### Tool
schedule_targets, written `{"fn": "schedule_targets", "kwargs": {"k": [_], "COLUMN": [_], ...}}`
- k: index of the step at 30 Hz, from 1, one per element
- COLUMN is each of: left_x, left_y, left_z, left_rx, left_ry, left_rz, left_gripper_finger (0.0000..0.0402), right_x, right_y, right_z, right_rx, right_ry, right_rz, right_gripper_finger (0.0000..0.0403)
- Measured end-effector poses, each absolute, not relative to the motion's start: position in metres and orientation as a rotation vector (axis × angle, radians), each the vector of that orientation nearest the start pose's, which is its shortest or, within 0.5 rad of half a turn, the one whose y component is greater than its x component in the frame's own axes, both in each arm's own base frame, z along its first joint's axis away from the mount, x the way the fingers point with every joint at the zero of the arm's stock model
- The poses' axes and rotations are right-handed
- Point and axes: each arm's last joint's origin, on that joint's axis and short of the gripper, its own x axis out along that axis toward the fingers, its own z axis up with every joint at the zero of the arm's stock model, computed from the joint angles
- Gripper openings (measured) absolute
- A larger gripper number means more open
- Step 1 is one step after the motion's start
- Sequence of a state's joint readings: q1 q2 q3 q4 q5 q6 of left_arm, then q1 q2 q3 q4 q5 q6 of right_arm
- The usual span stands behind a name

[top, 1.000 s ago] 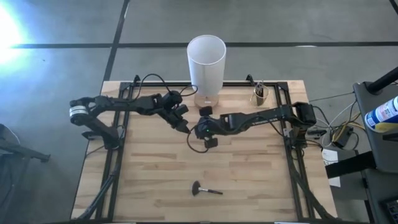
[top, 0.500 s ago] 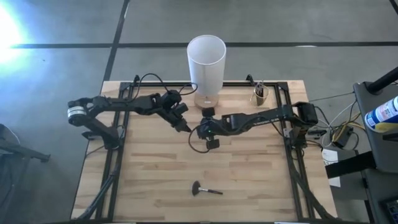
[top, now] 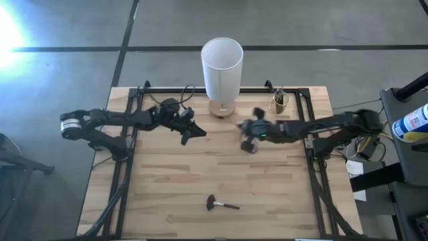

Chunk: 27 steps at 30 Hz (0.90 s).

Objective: Pick & Place Makeup Brushes
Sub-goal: Put the eyeshadow brush into the makeup brush holder

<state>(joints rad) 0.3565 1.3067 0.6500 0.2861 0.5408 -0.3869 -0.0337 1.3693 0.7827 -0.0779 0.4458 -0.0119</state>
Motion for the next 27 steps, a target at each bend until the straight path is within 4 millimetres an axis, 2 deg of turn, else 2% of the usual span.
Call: {"fn": "schedule_targets", "kwargs": {"k": [7,13,16,20,27], "left_x": [0.241,0.23,0.227,0.225,0.225], "left_y": [0.074,0.07,0.067,0.066,0.067], "left_z": [0.205,0.19,0.184,0.181,0.182], "left_rx": [-0.511,-0.542,-0.545,-0.54,-0.499], "left_ry": [0.142,0.119,0.123,0.119,0.102], "left_rz": [-0.153,-0.1,-0.074,-0.056,-0.021], "left_gripper_finger": [0.0001,0.0,0.0,0.0,0.0], "right_x": [0.199,0.148,0.133,0.12,0.115], "right_y": [-0.05,-0.082,-0.094,-0.107,-0.119], "right_z": [0.231,0.221,0.212,0.199,0.177], "right_rx": [-0.056,-0.023,-0.006,0.0,0.021], "right_ry": [0.353,0.127,0.06,0.059,0.093], "right_rz": [-0.833,-1.078,-1.118,-1.195,-1.252], "right_gripper_finger": [0.0018,0.0018,0.0018,0.0018,0.0018]}}
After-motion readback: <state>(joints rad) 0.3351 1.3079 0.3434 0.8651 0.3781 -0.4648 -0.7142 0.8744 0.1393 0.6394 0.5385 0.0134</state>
